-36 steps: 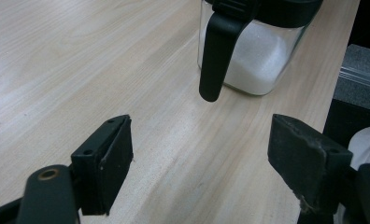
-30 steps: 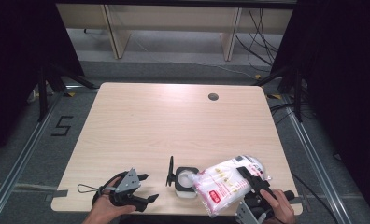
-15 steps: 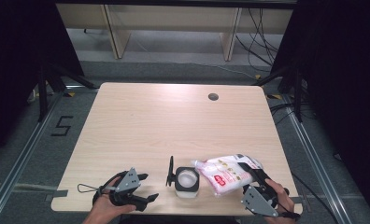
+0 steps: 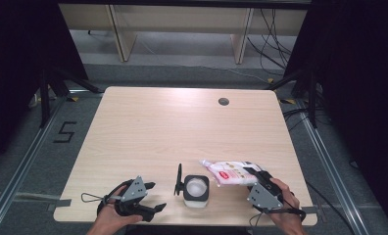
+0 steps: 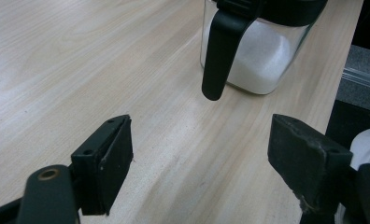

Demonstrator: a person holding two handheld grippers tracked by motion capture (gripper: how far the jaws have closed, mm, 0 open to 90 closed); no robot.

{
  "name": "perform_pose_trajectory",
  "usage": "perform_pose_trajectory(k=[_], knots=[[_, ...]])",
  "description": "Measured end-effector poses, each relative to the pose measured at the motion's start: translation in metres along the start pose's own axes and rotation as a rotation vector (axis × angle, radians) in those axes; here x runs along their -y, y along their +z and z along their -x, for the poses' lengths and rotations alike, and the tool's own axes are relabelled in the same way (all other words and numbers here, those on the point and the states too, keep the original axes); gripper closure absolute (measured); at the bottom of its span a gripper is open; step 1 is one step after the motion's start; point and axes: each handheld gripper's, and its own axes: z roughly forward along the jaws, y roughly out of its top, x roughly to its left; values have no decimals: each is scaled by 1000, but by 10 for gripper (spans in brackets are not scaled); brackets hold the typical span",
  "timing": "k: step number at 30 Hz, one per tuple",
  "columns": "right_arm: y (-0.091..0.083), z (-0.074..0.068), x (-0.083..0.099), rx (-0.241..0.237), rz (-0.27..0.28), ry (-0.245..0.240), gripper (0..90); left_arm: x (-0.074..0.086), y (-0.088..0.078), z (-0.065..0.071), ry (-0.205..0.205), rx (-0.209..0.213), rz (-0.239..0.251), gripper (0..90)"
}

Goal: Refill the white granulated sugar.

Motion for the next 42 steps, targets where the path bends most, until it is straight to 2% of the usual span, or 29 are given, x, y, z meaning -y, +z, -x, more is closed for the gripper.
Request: perform_pose_trajectory(k=[1, 2, 3, 4, 5, 7, 8, 9, 10, 11, 13, 15, 17, 18, 21, 23, 24, 25, 26, 27, 31, 32, 34, 35, 37, 40, 42], knots=[[2, 3, 1, -7, 13, 14, 643, 1, 1, 1, -4, -3, 15, 219], [3, 3, 2, -15, 24, 62, 643, 1, 1, 0, -2, -8, 12, 219], [6, 5, 3, -17, 32, 62, 644, 0, 1, 0, 13, -9, 10, 219], [8, 6, 3, -23, 36, 98, 644, 0, 1, -1, 17, -6, 6, 219], [11, 8, 4, -28, 51, 106, 644, 1, 1, 0, 19, -8, 8, 219], [18, 12, 5, -41, 68, 147, 645, 0, 1, 0, 17, -8, 3, 219], [20, 13, 5, -48, 71, 181, 646, 1, 1, 0, 3, -10, 11, 219], [24, 15, 6, -47, 80, 186, 646, 1, 2, 1, -9, -7, 19, 219], [26, 17, 6, -47, 83, 212, 646, 1, 2, 1, -17, -4, 21, 219], [29, 19, 7, -56, 96, 228, 647, 1, 1, -1, 0, -11, 8, 219], [32, 23, 10, -56, 116, 292, 647, 1, 1, 1, -9, -11, 15, 219], [36, 27, 15, -51, 141, 364, 647, 1, 1, 0, 2, -11, 13, 219], [39, 30, 20, -40, 159, 401, 649, 1, 2, 2, -13, -6, 26, 219], [40, 30, 23, -43, 168, 438, 650, 1, 2, 2, -13, -6, 27, 219], [40, 32, 30, -49, 174, 485, 652, 1, 0, 0, 3, -8, 9, 219], [37, 32, 33, -60, 173, 555, 653, 1, 0, -1, 13, -14, 3, 219], [37, 32, 35, -62, 180, 558, 653, 1, 1, 1, -8, -6, 21, 219], [36, 32, 36, -68, 185, 573, 653, 1, 0, 0, 6, -12, 9, 219], [35, 32, 37, -59, 184, 582, 653, 1, 0, 0, -1, -3, 10, 220], [34, 35, 40, -25, 190, 544, 653, 1, 0, 0, -1, -4, 11, 220], [30, 33, 47, -33, 182, 607, 653, 1, 1, -1, 11, -13, 16, 219], [29, 34, 48, -25, 186, 605, 653, 1, 2, 0, -1, -6, 27, 219], [28, 34, 50, -31, 180, 621, 653, 1, 1, -1, 11, -9, 13, 219], [28, 35, 51, -35, 183, 602, 652, 0, 0, -1, 16, -10, -5, 219], [28, 34, 52, -32, 178, 607, 652, 1, 0, 0, -2, -4, 13, 219], [28, 32, 51, -30, 162, 606, 651, 0, -1, 0, 3, -5, 10, 219], [29, 32, 52, -16, 176, 597, 650, 0, -1, 0, 12, -15, 16, 219]])
